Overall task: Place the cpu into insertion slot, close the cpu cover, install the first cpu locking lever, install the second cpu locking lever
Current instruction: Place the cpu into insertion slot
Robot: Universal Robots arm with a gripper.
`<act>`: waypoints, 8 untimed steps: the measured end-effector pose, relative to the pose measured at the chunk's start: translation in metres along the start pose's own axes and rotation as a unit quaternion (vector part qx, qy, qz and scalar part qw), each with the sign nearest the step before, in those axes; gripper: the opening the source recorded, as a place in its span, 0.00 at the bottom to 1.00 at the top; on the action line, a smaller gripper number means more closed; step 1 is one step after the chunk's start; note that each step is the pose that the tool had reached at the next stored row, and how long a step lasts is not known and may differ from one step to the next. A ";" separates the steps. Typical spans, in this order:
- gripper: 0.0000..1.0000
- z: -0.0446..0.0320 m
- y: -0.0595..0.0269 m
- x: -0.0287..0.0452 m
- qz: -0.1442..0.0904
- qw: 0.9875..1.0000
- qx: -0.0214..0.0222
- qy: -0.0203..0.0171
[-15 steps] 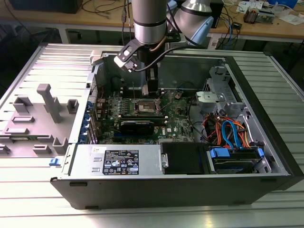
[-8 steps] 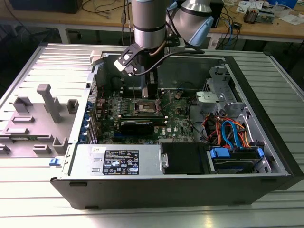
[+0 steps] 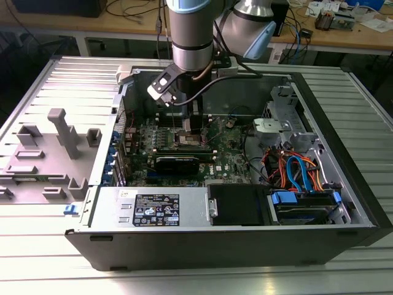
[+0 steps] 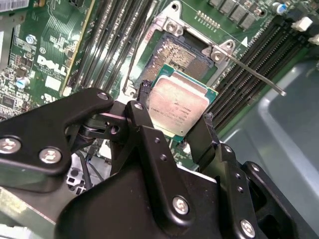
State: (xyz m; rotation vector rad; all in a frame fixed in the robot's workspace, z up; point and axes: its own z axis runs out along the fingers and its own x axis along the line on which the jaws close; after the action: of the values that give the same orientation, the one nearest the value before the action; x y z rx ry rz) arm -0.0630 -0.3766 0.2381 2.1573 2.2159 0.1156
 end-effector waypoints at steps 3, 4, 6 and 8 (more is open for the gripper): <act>0.55 0.0033 -0.0004 -0.0023 0.000 1.000 0.000 0.000; 0.55 0.0045 -0.0006 -0.0027 0.000 1.000 0.000 0.000; 0.55 0.0067 -0.0012 -0.0032 0.000 1.000 0.000 0.000; 0.55 0.0071 -0.0013 -0.0033 0.000 1.000 0.000 0.000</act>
State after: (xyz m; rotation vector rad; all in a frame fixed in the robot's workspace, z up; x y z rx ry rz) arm -0.0636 -0.3798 0.2308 2.1570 2.2161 0.1149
